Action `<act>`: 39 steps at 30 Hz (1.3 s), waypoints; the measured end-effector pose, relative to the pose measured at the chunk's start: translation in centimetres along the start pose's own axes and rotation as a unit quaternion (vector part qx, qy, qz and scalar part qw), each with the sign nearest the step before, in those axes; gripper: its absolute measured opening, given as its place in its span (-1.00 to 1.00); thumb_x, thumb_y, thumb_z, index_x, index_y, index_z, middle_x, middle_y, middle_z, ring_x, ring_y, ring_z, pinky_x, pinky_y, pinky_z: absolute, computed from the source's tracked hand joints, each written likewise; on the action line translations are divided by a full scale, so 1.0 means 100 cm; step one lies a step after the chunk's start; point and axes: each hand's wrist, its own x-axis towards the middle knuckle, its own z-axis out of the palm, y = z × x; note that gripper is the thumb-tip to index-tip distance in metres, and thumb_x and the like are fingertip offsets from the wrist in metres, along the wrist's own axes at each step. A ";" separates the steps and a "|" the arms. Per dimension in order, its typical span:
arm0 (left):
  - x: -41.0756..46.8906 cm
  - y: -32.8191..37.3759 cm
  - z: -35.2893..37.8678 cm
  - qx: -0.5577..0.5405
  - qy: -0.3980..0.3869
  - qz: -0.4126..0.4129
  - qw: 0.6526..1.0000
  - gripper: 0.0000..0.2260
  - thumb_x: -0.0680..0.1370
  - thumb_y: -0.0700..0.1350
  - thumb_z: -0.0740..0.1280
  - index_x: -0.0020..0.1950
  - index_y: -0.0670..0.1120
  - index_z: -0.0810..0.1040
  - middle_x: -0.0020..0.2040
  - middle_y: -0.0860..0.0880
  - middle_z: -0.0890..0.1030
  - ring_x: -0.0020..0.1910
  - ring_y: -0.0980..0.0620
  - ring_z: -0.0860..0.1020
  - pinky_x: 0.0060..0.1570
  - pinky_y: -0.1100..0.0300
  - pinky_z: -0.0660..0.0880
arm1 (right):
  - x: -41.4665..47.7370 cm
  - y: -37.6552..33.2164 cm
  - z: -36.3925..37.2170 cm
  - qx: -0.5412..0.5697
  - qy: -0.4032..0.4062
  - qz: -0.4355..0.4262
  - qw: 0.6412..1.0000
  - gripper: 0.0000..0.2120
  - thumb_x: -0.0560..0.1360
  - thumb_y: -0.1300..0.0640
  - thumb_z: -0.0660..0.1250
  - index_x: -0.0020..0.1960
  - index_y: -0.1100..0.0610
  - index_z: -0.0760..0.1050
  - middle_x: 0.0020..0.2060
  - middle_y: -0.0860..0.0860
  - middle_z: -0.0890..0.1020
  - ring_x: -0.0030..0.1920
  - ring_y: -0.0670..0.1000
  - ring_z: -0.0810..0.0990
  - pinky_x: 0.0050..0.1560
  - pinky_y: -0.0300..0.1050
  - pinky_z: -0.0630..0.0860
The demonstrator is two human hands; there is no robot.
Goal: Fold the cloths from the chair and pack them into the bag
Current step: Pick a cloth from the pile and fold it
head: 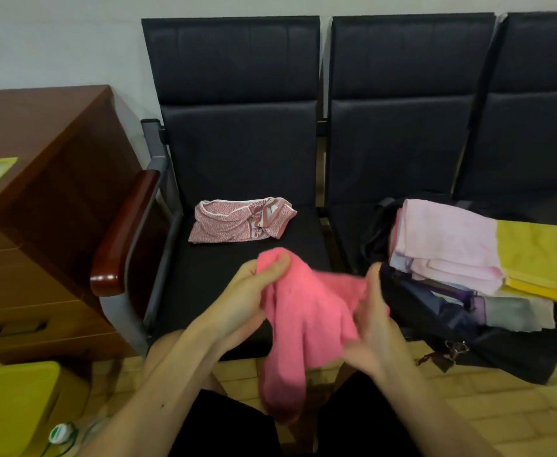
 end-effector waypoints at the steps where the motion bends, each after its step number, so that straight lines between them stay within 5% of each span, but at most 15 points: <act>1: 0.000 0.004 0.000 -0.034 0.005 -0.001 0.999 -0.77 0.50 -0.05 0.33 -0.14 -0.12 0.74 -0.15 -0.12 0.70 -0.15 0.02 0.68 -0.16 0.18 0.60 | -0.001 0.009 -0.005 -0.002 -0.014 0.014 1.000 0.14 0.06 -0.38 0.60 0.42 0.27 0.39 0.34 0.25 0.51 0.33 0.31 0.50 0.29 0.27 0.47; 5: -0.002 0.012 -0.010 -0.093 -0.007 -0.001 0.996 -0.70 0.38 -0.03 0.56 0.04 -0.15 0.71 -0.03 -0.13 0.70 -0.06 -0.01 0.69 -0.09 0.14 0.62 | -0.010 0.024 -0.005 0.003 -0.140 0.014 0.990 -0.26 -0.11 -0.08 0.76 -0.02 0.23 0.71 -0.06 0.19 0.69 -0.08 0.15 0.70 -0.14 0.00 0.65; 8: -0.008 0.015 -0.015 -0.058 -0.034 -0.020 0.998 -0.56 0.33 -0.14 0.62 0.17 -0.14 0.63 0.06 -0.14 0.68 0.04 -0.07 0.68 -0.05 0.10 0.62 | -0.009 0.018 -0.005 -0.077 -0.167 -0.014 0.983 -0.42 0.03 0.01 0.74 -0.05 0.25 0.70 -0.09 0.18 0.70 -0.08 0.10 0.70 -0.10 -0.02 0.64; 12: -0.014 0.020 -0.013 0.061 -0.011 -0.020 0.998 -0.54 0.43 -0.30 0.42 0.30 -0.05 0.48 0.17 -0.07 0.67 0.19 -0.06 0.63 0.11 0.06 0.60 | -0.004 0.000 0.007 -0.154 -0.083 -0.115 0.978 -0.46 0.25 0.00 0.63 0.11 0.29 0.65 0.09 0.28 0.66 0.04 0.14 0.67 0.10 0.01 0.62; 16: -0.017 0.017 -0.018 0.075 0.040 -0.045 0.995 -0.49 0.35 -0.27 0.51 0.28 -0.14 0.52 0.14 -0.15 0.68 0.13 -0.08 0.66 0.00 0.12 0.62 | -0.003 -0.017 0.013 -0.174 -0.008 -0.199 0.965 -0.72 0.47 0.07 0.39 0.07 0.23 0.67 0.05 0.26 0.68 0.04 0.19 0.66 0.11 0.09 0.58; 22: -0.011 0.029 -0.023 0.054 0.127 -0.068 0.988 -0.54 0.37 -0.09 0.46 0.25 -0.21 0.58 0.12 -0.22 0.68 -0.04 -0.03 0.67 -0.09 0.17 0.63 | -0.009 -0.040 0.029 -0.370 0.051 -0.338 0.864 -0.83 0.53 0.14 0.40 -0.15 0.23 0.66 -0.17 0.31 0.66 -0.22 0.06 0.57 -0.18 -0.01 0.50; 26: -0.010 0.040 -0.019 0.067 0.203 0.069 0.974 -0.39 0.36 -0.09 0.48 0.38 0.01 0.39 0.12 -0.21 0.66 -0.04 -0.05 0.66 0.00 0.06 0.61 | -0.016 -0.058 0.046 -0.444 0.027 -0.393 0.805 -0.81 0.54 0.13 0.40 -0.13 0.27 0.66 -0.21 0.25 0.67 -0.25 -0.03 0.56 -0.25 -0.06 0.50; 29: -0.013 0.061 -0.015 0.171 0.180 0.153 0.957 -0.38 0.42 -0.08 0.45 0.43 0.18 0.34 0.06 -0.14 0.67 -0.03 -0.07 0.69 -0.02 0.05 0.65 | -0.024 -0.077 0.062 -0.466 0.003 -0.419 0.779 -0.84 0.53 0.15 0.41 -0.12 0.23 0.68 -0.20 0.20 0.69 -0.23 -0.07 0.60 -0.21 -0.01 0.56; 32: -0.013 0.078 -0.014 0.238 0.168 0.190 0.938 -0.43 0.44 0.03 0.43 0.43 0.23 0.39 0.28 -0.03 0.56 0.11 -0.03 0.65 0.09 0.03 0.61 | -0.031 -0.092 0.075 -0.482 -0.032 -0.449 0.752 -0.88 0.54 0.16 0.40 -0.09 0.19 0.68 -0.18 0.10 0.72 -0.18 -0.04 0.67 -0.14 -0.03 0.61; 35: -0.009 0.086 -0.013 0.212 0.185 0.156 0.947 -0.65 0.51 0.22 0.26 0.30 0.33 0.49 0.40 0.09 0.46 0.30 0.06 0.52 0.30 -0.04 0.47 | -0.030 -0.097 0.082 -0.492 -0.050 -0.471 0.731 -0.55 0.55 -0.07 0.33 -0.18 0.35 0.63 -0.28 0.27 0.65 -0.30 0.09 0.58 -0.23 0.07 0.53; 37: -0.007 0.088 -0.011 0.148 0.174 0.075 0.971 -0.67 0.59 0.28 0.14 0.26 0.30 0.57 0.32 0.07 0.54 0.24 0.02 0.58 0.27 -0.07 0.49 | -0.028 -0.097 0.083 -0.505 -0.063 -0.468 0.723 -0.24 0.49 -0.28 0.30 -0.19 0.52 0.51 -0.31 0.44 0.52 -0.35 0.28 0.51 -0.28 0.18 0.45; 39: -0.004 0.088 -0.014 0.082 0.142 -0.005 0.986 -0.62 0.61 0.29 0.11 0.23 0.21 0.62 0.25 0.01 0.61 0.16 -0.02 0.65 0.19 -0.06 0.54 | -0.026 -0.094 0.084 -0.507 -0.084 -0.449 0.731 -0.18 0.47 -0.32 0.31 -0.26 0.55 0.44 -0.37 0.46 0.44 -0.34 0.43 0.43 -0.28 0.24 0.42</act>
